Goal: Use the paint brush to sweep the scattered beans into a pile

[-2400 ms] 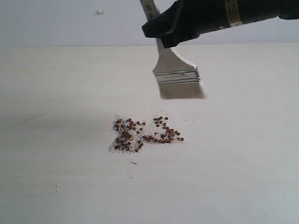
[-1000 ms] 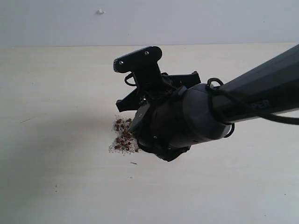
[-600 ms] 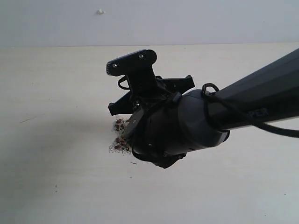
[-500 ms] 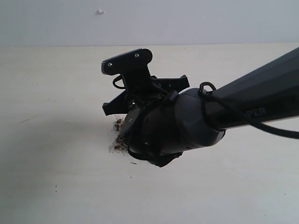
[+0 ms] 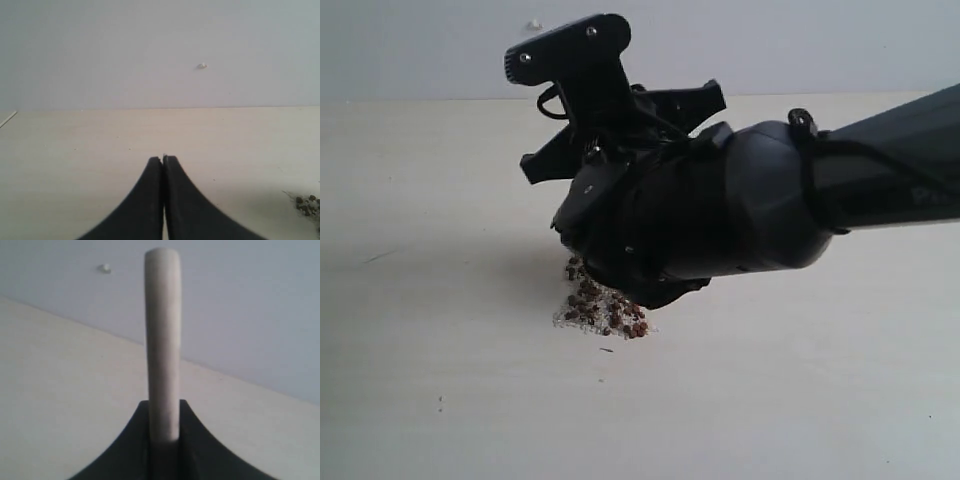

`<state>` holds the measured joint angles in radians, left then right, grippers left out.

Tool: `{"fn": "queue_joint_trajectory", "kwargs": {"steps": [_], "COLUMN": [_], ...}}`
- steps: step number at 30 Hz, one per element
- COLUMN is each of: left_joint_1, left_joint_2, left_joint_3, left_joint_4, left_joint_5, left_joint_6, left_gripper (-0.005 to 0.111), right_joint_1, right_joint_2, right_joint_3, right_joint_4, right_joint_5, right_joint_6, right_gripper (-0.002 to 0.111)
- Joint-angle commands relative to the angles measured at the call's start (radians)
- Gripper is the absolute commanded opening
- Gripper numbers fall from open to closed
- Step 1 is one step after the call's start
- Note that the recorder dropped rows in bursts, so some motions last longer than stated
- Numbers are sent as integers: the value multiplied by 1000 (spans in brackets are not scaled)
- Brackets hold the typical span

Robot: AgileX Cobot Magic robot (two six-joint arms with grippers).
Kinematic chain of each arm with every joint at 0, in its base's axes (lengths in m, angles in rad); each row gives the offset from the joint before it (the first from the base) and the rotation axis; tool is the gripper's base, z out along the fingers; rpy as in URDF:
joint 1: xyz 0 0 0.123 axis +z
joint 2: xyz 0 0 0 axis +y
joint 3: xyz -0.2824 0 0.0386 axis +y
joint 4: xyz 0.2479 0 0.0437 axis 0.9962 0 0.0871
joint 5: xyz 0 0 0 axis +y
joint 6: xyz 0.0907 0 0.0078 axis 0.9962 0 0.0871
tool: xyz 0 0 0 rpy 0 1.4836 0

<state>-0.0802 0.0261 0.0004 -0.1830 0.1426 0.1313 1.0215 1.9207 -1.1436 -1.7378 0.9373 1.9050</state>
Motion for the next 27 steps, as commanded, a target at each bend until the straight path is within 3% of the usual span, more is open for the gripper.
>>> {"fn": "queue_joint_trajectory", "kwargs": {"steps": [1, 8, 12, 22, 27], "left_joint_1": [-1, -1, -1, -1, -1], "left_joint_2": [-5, -5, -5, -5, -5], "left_joint_3": [0, 0, 0, 0, 0], "left_joint_4": [-9, -9, -9, -9, -9], "left_joint_5": [-2, -2, -2, -2, -2], "left_joint_6": [-7, -7, -7, -7, -7], "left_gripper": [0, 0, 0, 0, 0], "right_joint_1": [-59, -161, -161, -157, -116], "right_joint_2": [7, 122, 182, 200, 200], "right_joint_3": [-9, -21, -45, -99, -99], "right_joint_4": [-7, -7, -7, -7, -7], "right_joint_5": [74, -54, -56, -289, -293], "right_joint_6": [-83, -11, -15, 94, 123], "right_gripper": [0, 0, 0, 0, 0]}}
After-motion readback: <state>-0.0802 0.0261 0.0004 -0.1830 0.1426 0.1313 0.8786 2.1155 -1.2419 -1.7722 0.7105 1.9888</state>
